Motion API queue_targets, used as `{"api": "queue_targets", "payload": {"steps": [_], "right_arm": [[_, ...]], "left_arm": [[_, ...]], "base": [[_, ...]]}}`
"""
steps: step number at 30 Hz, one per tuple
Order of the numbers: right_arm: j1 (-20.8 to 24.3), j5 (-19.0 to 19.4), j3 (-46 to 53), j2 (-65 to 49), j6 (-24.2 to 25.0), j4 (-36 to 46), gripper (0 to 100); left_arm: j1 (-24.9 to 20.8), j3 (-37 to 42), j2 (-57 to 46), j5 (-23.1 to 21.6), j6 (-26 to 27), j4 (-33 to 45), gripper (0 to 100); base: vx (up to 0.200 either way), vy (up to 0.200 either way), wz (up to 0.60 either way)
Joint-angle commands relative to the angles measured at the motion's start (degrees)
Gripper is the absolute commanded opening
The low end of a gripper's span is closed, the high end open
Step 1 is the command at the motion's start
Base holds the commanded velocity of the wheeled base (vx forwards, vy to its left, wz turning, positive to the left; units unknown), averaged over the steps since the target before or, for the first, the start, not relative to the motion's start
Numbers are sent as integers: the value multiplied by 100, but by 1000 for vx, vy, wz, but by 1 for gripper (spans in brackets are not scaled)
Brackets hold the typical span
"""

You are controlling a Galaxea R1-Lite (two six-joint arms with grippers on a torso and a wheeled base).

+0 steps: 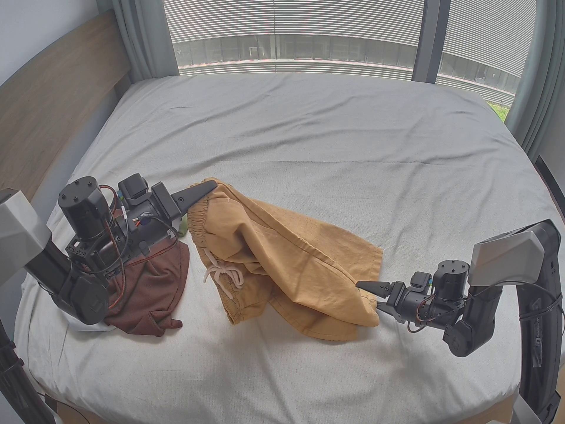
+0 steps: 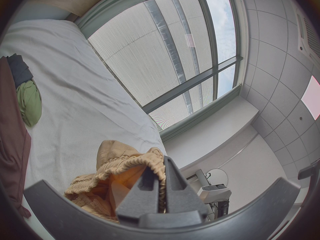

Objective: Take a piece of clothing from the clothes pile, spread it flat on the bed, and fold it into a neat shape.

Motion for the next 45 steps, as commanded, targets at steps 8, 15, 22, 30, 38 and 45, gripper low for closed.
{"api": "queue_targets", "payload": {"steps": [8,15,22,30,38,45], "right_arm": [[-69,-15,12,-66,7,-1,0],[-254,-15,21,-154,-2,-1,0],[-359,-6,39,-215,-2,-1,0],[-447,65,267,-822,-2,-1,0],[-447,478,496,-936,-11,-1,0],[-412,680,522,-875,-28,-1,0]], "left_arm": [[19,-11,121,12,-7,-19,0],[90,-29,314,4,-7,-89,0],[81,-20,332,-5,-7,-159,0],[99,-29,429,12,-7,-159,0],[160,-37,490,12,1,-159,0],[186,-46,534,4,1,-168,0]], "base": [[0,0,0],[0,0,0],[0,0,0],[0,0,0],[0,0,0],[0,0,0]]}}
